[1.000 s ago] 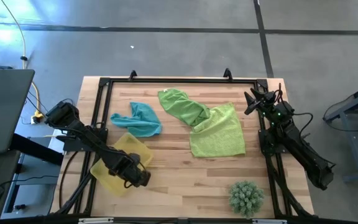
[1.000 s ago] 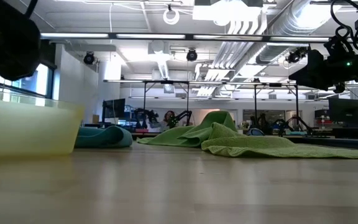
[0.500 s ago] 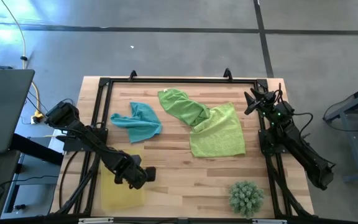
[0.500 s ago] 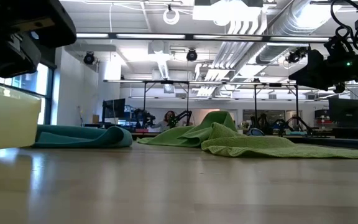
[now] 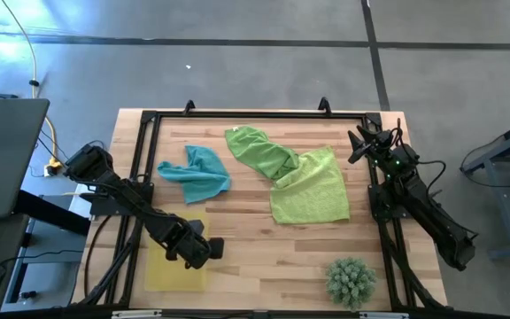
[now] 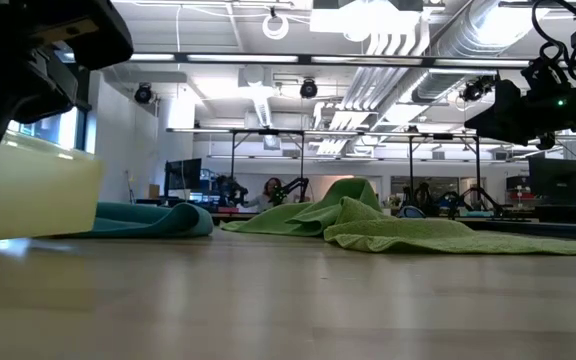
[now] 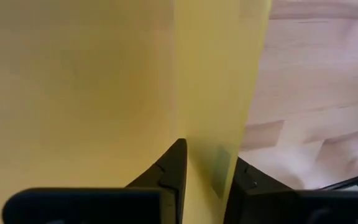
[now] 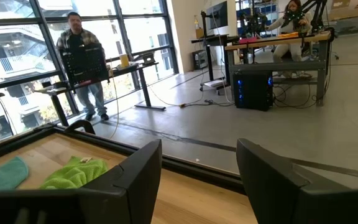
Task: Roll microfiber towels into tight, uniform cylinder then place into a basket
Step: Prepare the yellow bin on the table, then roll the blue microfiber towel
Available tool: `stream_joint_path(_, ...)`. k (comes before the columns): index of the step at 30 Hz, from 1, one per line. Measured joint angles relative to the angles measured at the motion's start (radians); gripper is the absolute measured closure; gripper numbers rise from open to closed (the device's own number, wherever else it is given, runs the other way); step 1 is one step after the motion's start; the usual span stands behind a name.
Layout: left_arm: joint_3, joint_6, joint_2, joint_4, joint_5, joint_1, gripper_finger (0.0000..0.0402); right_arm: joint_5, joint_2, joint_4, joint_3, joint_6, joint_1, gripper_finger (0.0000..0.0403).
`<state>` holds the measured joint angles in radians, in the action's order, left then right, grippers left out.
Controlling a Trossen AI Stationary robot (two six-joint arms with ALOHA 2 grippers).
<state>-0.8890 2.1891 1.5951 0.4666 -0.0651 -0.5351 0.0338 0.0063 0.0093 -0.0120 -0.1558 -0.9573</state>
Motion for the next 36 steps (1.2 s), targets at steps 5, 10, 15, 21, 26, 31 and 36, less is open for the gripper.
stream_joint_path(5,0.000,-0.003,0.000,-0.024,-0.001,-0.006,0.0331,0.000,0.000,0.000,0.000,0.000,0.000,0.0204)
stream_joint_path(10,0.000,0.005,0.000,-0.026,-0.003,-0.030,0.0293,0.000,0.000,0.000,0.000,0.000,0.000,0.0204)
stream_joint_path(15,-0.001,0.007,-0.022,-0.024,-0.035,-0.055,0.0261,0.000,0.000,0.000,0.000,0.000,0.000,0.0204)
stream_joint_path(21,-0.001,-0.023,-0.121,-0.019,-0.204,-0.073,0.0252,0.000,0.000,0.000,0.000,0.000,0.000,0.0204)
stream_joint_path(26,-0.002,-0.121,-0.177,-0.018,-0.265,-0.051,0.0252,0.000,0.000,0.000,0.000,0.000,0.000,0.0204)
stream_joint_path(31,-0.009,-0.280,-0.188,-0.004,-0.264,0.013,0.0252,0.000,0.000,0.000,0.000,0.000,0.000,0.0204)
stream_joint_path(36,-0.101,-0.458,-0.188,0.121,-0.264,0.082,0.0252,0.000,0.000,0.000,0.000,0.000,0.000,0.0204)
